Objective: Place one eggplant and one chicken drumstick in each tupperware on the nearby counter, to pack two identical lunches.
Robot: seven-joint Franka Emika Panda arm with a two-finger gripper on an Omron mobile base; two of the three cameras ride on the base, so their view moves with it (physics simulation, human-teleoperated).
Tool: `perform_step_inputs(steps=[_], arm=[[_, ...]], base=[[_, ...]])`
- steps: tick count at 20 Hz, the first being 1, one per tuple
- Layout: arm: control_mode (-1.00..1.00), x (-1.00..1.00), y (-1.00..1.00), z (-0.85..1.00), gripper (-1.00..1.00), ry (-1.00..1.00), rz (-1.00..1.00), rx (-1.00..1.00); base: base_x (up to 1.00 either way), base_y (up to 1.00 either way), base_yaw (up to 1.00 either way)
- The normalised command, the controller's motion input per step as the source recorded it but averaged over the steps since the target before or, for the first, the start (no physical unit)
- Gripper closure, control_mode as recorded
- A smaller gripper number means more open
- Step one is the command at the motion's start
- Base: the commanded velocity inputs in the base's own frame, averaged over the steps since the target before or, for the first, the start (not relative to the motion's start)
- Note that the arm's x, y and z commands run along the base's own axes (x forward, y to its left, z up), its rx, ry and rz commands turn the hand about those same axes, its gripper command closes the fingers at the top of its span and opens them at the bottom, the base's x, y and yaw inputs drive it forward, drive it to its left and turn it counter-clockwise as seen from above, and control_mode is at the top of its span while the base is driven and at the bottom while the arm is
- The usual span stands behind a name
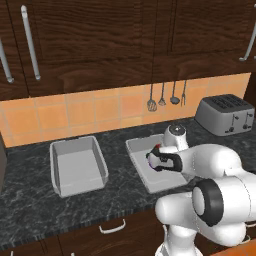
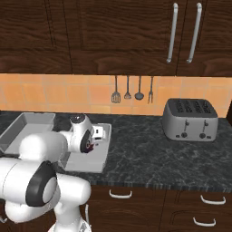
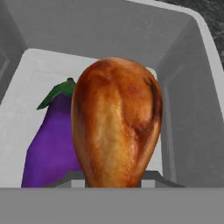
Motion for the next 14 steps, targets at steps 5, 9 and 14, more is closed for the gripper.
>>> perform_step_inputs(steps=[5,9,14], arm=[[-1.00,0.20,0.00,-0.20,-1.00,-0.02,0.00,-0.02],[-1.00,-0.37,0.00,0.52,-1.00,-0.06,0.00,0.00],[-1.00,-0.92,0.00,0.94,-1.00,-0.13,0.00,0.00]], base=[[0.00,0.00,0.00],[0.00,0.00,0.00],[0.00,0.00,0.00]])
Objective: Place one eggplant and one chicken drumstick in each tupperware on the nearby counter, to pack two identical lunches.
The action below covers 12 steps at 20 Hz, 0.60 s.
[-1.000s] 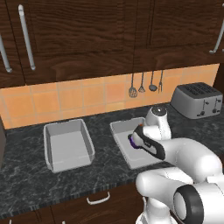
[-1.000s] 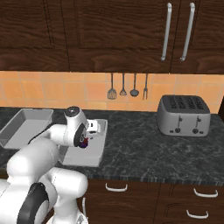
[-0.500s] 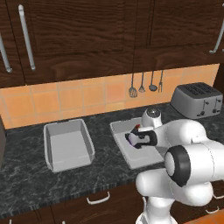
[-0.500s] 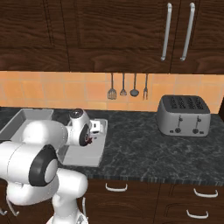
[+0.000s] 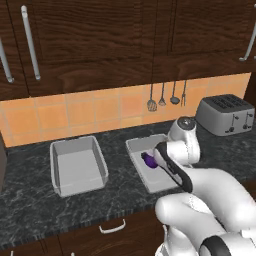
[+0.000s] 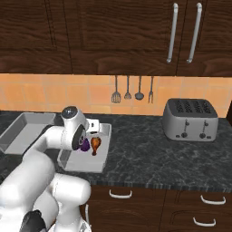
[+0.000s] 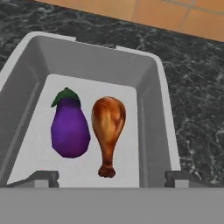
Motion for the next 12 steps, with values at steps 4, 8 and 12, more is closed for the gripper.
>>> perform_step_inputs(steps=[4,8,12], arm=[[-1.00,-1.00,0.01,0.72,-1.00,-0.19,0.00,0.01],[-1.00,-1.00,0.24,0.42,-1.00,-0.05,0.00,0.06],[-1.00,-1.00,0.29,0.06,-1.00,0.00,0.01,0.02]], base=[[0.00,0.00,0.00],[0.00,0.00,0.00],[0.00,0.00,0.00]])
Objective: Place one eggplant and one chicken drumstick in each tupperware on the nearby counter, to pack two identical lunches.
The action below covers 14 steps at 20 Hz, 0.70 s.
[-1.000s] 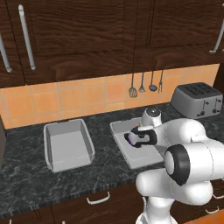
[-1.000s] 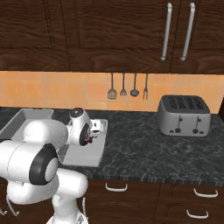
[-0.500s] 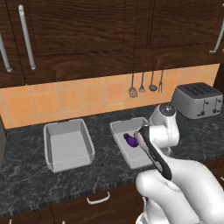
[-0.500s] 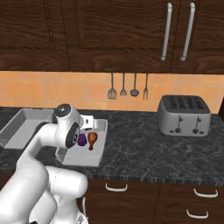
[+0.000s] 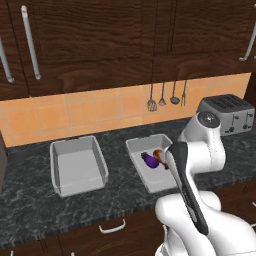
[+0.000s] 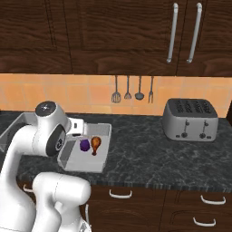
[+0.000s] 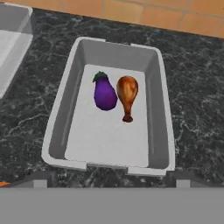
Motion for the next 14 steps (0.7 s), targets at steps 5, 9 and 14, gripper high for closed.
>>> perform_step_inputs(steps=[5,9,14], arm=[[-1.00,-0.89,0.00,-0.43,-1.00,-0.01,0.00,0.00],[1.00,-0.19,-0.02,-0.13,-1.00,0.00,0.00,0.00],[1.00,0.00,0.00,0.00,-1.00,0.00,0.00,0.00]], base=[[0.00,0.00,0.00],[-0.52,-0.49,-0.05],[-0.30,-1.00,-0.19]])
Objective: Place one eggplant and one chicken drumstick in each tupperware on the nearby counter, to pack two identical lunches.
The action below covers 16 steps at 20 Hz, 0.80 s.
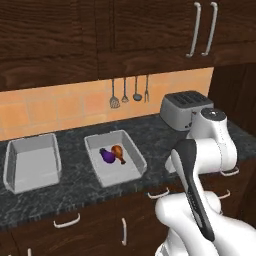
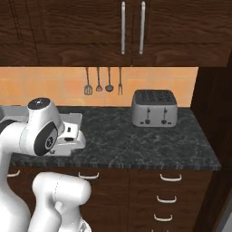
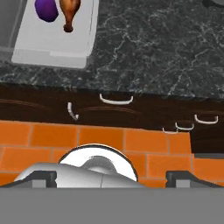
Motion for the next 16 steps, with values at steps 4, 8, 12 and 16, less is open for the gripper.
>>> perform_step_inputs(steps=[4,8,12,16], arm=[[1.00,0.00,0.00,0.00,-1.00,0.00,0.00,0.00],[1.00,0.00,0.00,0.00,-1.00,0.00,0.00,0.00],[1.00,0.00,0.00,0.00,-1.00,0.00,0.00,0.00],[1.00,0.00,0.00,0.00,-1.00,0.00,0.00,0.00]], base=[[-0.08,-1.00,-0.19],[-0.17,-1.00,-0.18],[-0.01,-1.00,-0.18],[-0.02,-1.00,-0.15]])
